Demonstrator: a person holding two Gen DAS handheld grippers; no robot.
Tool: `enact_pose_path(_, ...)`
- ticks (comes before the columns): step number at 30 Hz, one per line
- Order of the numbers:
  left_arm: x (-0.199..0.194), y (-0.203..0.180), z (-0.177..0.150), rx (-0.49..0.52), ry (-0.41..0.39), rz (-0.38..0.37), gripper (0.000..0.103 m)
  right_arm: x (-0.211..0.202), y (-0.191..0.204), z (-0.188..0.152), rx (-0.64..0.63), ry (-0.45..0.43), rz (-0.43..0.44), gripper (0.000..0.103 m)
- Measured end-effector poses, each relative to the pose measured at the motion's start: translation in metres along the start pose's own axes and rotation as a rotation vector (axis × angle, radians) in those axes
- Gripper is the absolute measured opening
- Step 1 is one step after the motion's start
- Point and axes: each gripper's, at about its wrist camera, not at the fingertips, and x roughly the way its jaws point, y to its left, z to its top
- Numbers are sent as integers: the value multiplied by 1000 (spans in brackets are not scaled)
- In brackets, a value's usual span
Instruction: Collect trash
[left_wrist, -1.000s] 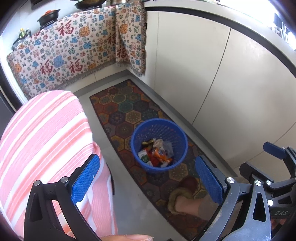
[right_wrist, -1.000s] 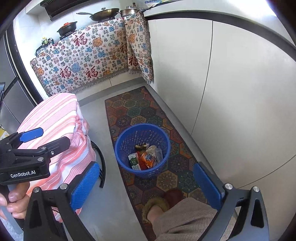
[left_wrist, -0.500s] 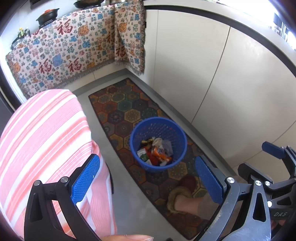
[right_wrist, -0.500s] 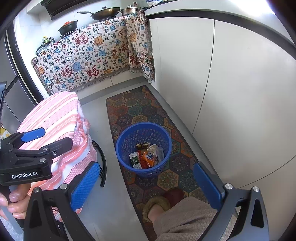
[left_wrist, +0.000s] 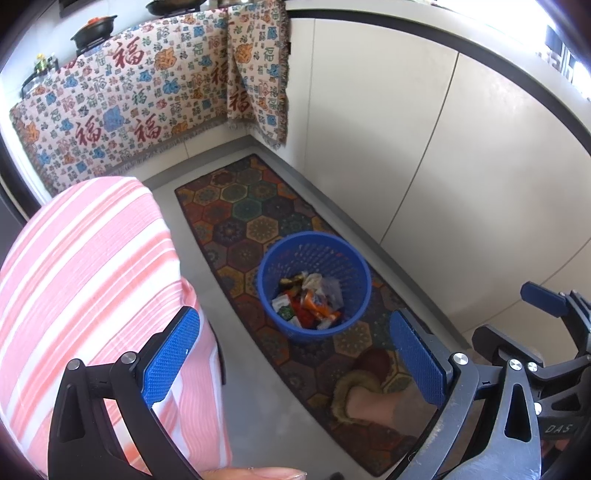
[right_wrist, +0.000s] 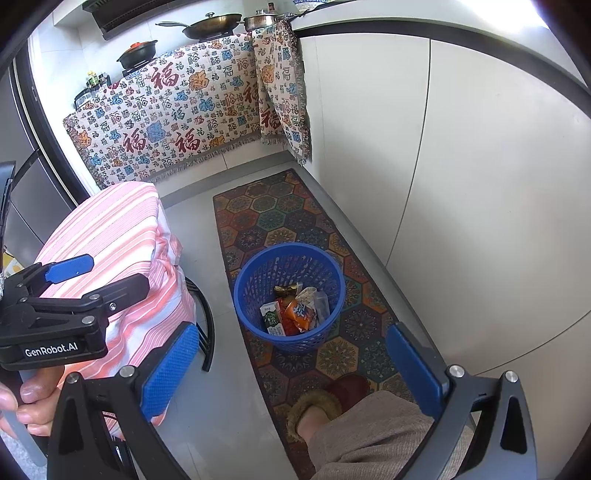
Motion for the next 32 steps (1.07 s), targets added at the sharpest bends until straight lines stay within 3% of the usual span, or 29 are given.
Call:
enact_pose_path(25, 3, 0, 1, 6, 11, -3, 102, 1, 1, -3, 9, 8, -2, 103)
enact_pose_path(32, -5, 5, -3, -9, -25, -21, 100, 7, 3, -8, 15, 17, -5, 103)
